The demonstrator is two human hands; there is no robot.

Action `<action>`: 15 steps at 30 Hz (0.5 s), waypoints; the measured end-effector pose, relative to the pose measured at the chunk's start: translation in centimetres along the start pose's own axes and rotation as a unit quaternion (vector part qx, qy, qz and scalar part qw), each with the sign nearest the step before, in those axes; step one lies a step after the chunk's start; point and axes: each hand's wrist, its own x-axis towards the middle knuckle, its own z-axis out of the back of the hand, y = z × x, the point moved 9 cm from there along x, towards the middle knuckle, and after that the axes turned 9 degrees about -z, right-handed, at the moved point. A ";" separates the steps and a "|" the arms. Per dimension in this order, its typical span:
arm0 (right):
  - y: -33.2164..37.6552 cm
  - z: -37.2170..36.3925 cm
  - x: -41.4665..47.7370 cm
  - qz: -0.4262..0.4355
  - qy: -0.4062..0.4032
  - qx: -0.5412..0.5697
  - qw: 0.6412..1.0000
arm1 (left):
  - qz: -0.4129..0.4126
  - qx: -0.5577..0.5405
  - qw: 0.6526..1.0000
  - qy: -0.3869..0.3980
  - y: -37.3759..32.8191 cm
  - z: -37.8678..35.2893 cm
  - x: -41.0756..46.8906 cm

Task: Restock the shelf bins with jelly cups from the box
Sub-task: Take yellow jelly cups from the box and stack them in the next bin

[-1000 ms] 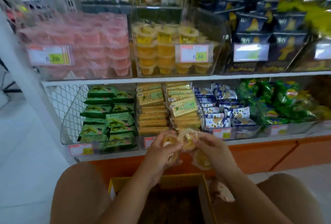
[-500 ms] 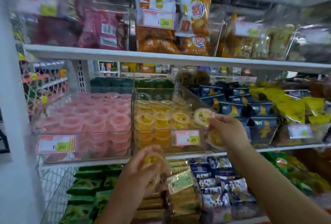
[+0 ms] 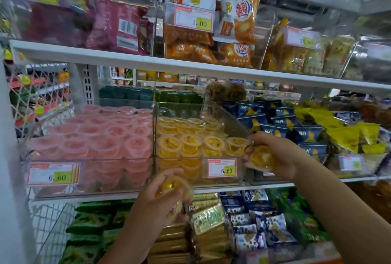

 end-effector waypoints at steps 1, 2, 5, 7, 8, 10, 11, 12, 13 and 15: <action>0.3 -1.2 -0.7 -0.014 0.081 0.039 0.996 | -0.002 -0.001 1.000 0.002 -0.2 0.0 0.0; 0.9 -2.6 -1.5 -0.022 0.147 0.061 0.987 | -0.005 0.001 1.000 0.005 -0.4 0.0 0.1; 3.0 -5.8 -3.0 -0.023 0.261 0.068 0.963 | -0.018 0.009 1.000 0.016 -0.6 0.3 0.3; 4.6 -7.6 -2.5 -0.006 0.273 0.007 0.962 | -0.017 0.004 1.000 0.024 -0.7 0.6 0.3; 5.5 -8.1 -1.6 0.007 0.248 -0.039 0.968 | -0.015 -0.002 0.999 0.028 -0.8 0.8 0.2; 7.6 -8.9 0.9 0.060 0.159 -0.167 0.971 | -0.017 -0.008 0.999 0.030 -1.1 1.5 0.3; 8.6 -10.1 1.8 0.090 0.130 -0.250 0.955 | -0.020 -0.007 0.999 0.024 -1.4 1.9 0.3; 9.1 -11.6 2.6 0.112 0.117 -0.328 0.931 | -0.020 -0.008 1.000 0.017 -1.5 2.4 0.4; 9.3 -13.0 3.5 0.128 0.105 -0.387 0.907 | -0.016 -0.013 1.000 0.010 -1.6 2.9 0.4; 9.4 -15.3 5.2 0.137 0.073 -0.460 0.874 | -0.007 -0.025 1.000 -0.001 -1.7 3.7 0.6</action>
